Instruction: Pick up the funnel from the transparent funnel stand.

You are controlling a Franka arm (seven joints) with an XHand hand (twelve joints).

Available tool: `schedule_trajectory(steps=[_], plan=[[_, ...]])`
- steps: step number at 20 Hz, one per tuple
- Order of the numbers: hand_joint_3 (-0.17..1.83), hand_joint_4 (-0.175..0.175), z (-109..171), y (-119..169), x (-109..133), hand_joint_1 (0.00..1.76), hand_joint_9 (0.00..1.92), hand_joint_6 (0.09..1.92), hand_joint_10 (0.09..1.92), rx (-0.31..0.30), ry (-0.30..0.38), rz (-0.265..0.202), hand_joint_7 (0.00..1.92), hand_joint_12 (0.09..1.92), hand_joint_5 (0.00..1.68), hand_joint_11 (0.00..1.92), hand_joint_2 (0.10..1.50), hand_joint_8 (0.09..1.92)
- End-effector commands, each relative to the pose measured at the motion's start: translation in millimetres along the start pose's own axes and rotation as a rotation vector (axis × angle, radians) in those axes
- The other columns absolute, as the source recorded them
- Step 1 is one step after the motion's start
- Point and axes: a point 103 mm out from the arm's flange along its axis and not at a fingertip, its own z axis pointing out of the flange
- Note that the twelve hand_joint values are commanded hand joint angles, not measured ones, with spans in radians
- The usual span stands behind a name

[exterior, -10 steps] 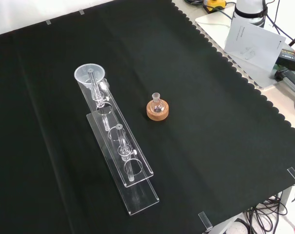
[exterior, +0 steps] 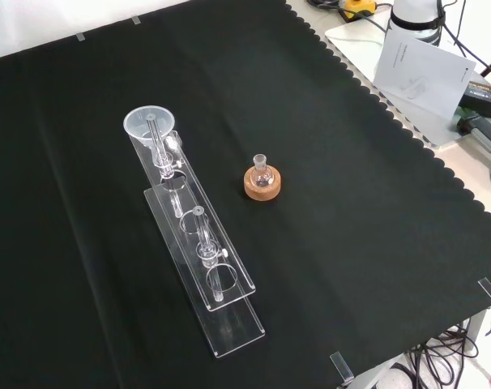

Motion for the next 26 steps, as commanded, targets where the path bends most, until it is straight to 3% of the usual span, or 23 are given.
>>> schedule_trajectory(steps=[1, 8, 13, 21, 26], plan=[[0.47, 0.065, 6, 3, 2, 0.00, 0.11, 0.09, 0.59, 0.010, -0.004, 0.013, 0.00, 1.36, 0.13, 0.00, 1.12, 0.30], [0.47, 0.065, 16, 20, 6, 0.00, 0.12, 0.09, 0.59, 0.011, -0.019, 0.040, 0.00, 1.36, 0.14, 0.00, 1.12, 0.30], [0.47, 0.065, 29, 53, 8, 0.00, 0.12, 0.09, 0.59, 0.033, -0.040, 0.037, 0.00, 1.36, 0.14, 0.00, 1.12, 0.30], [0.43, 0.053, 60, 138, 9, 0.01, 0.16, 0.09, 0.60, 0.080, -0.041, -0.018, 0.05, 1.38, 0.13, 0.00, 1.10, 0.35], [0.37, 0.047, 84, 174, 9, 0.14, 0.18, 0.09, 0.62, 0.135, -0.062, -0.059, 0.07, 1.39, 0.14, 0.00, 1.03, 0.38]])
